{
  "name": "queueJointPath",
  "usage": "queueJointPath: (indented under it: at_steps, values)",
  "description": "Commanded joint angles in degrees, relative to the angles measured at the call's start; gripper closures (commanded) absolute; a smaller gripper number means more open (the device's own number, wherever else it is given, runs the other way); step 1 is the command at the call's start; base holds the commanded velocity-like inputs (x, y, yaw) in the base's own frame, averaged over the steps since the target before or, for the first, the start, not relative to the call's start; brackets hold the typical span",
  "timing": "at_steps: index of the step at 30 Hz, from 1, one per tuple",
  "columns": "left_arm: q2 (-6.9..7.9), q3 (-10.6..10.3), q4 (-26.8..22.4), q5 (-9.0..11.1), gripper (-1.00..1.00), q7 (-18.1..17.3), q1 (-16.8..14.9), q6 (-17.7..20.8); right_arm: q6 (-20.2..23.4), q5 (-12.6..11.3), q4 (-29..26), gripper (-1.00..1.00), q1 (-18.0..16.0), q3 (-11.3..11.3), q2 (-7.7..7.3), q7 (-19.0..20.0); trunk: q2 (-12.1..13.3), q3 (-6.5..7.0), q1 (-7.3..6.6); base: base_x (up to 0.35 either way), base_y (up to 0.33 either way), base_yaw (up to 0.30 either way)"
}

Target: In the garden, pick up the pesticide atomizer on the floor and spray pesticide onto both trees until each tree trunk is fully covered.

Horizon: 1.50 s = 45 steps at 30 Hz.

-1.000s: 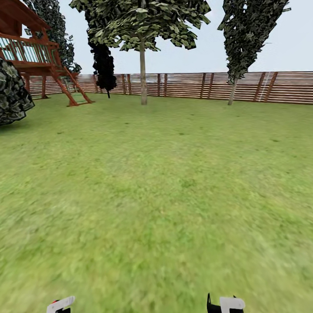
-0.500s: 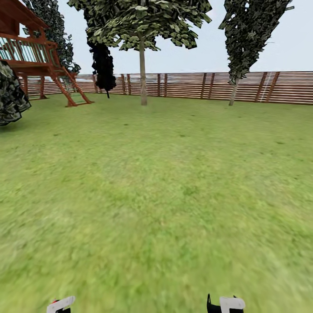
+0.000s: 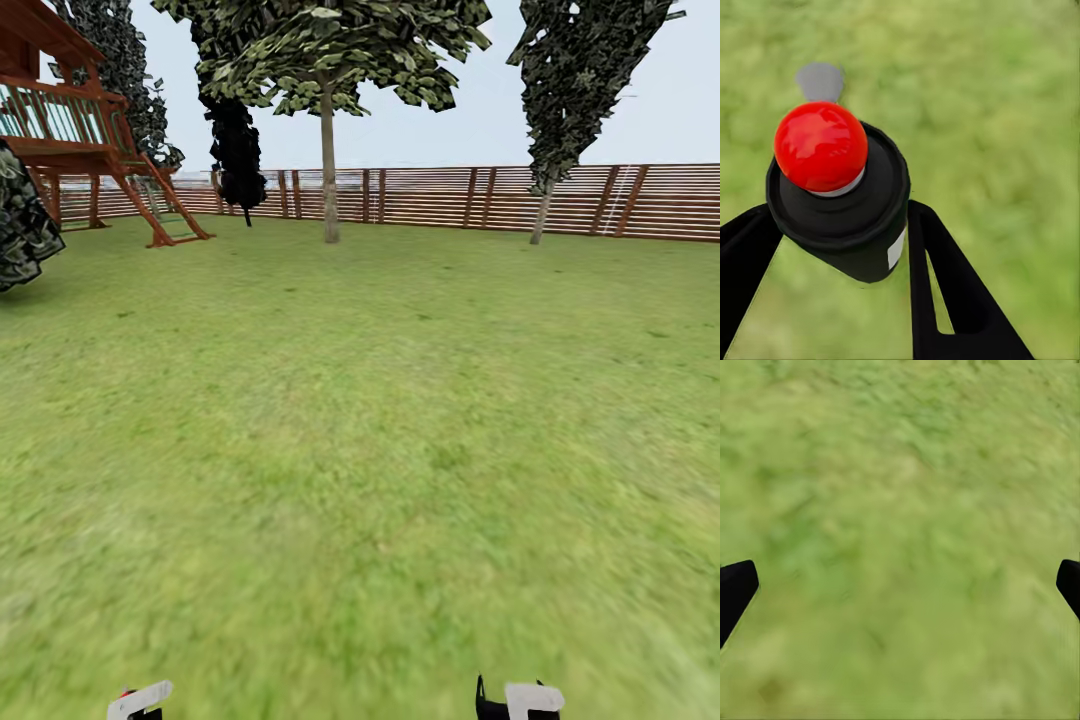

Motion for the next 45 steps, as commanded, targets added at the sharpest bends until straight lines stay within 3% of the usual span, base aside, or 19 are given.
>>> queueJointPath:
  at_steps: [1,45]
  values:
    - [0.01,0.42,0.07,-0.60,1.00,0.13,-0.05,-0.21,-0.07,0.61,0.02,-1.00,-0.03,-0.33,0.01,-0.38,-0.02,-0.05,0.03,0.339,0.117,0.000]
    - [-0.02,0.42,0.07,-0.60,1.00,0.13,-0.05,-0.21,-0.07,0.60,0.01,-1.00,-0.03,-0.33,0.01,-0.38,-0.02,-0.05,0.03,0.338,0.119,0.000]
